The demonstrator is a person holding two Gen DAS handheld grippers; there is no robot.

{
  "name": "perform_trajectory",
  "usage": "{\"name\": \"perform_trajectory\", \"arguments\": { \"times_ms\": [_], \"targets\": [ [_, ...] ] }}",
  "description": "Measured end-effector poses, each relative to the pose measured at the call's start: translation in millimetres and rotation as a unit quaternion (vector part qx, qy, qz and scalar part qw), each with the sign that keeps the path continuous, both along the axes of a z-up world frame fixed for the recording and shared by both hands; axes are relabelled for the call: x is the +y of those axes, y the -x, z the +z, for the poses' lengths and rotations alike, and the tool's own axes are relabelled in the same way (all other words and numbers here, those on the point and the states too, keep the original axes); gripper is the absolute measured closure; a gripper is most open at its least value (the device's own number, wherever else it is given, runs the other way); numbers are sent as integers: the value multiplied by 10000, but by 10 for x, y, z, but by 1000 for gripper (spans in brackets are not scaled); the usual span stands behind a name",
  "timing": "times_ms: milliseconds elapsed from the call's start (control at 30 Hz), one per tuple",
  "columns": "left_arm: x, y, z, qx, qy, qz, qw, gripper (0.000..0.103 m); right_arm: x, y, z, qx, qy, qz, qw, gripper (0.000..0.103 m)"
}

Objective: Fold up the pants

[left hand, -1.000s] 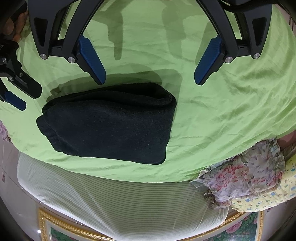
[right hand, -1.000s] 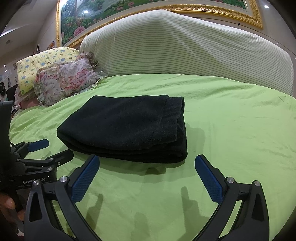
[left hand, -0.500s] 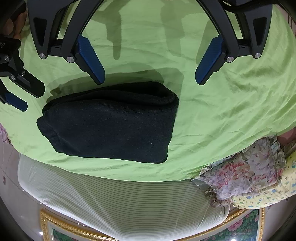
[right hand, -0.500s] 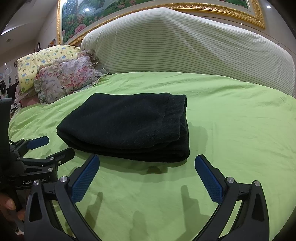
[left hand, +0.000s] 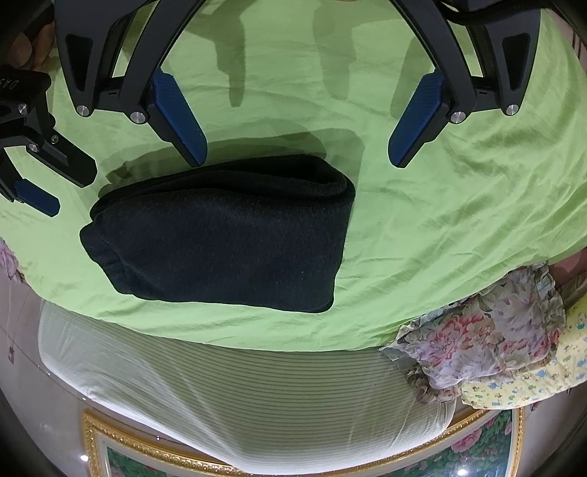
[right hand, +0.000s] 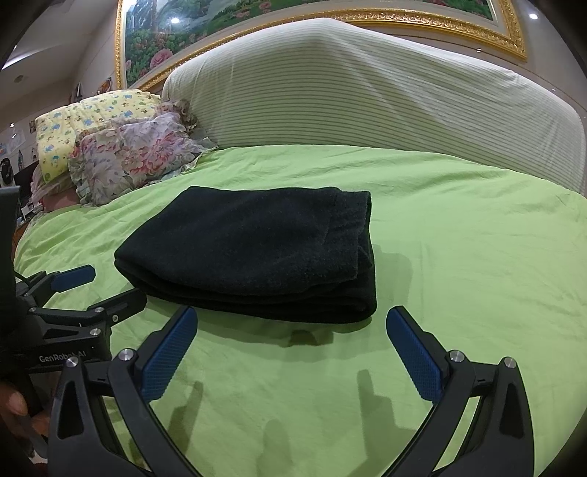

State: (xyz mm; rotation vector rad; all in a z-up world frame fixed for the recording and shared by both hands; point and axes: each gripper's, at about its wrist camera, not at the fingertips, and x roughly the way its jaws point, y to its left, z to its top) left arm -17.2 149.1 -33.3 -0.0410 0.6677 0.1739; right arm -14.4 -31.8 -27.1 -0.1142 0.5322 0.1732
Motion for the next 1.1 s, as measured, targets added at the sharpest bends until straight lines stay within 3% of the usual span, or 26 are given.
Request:
{"name": "perform_trajectory", "arguments": {
  "times_ms": [1100],
  "targets": [
    [-21, -19, 255, -198, 125, -152, 9996, 4, -6, -92, 281, -76, -243, 7, 9997, 0]
  ]
}}
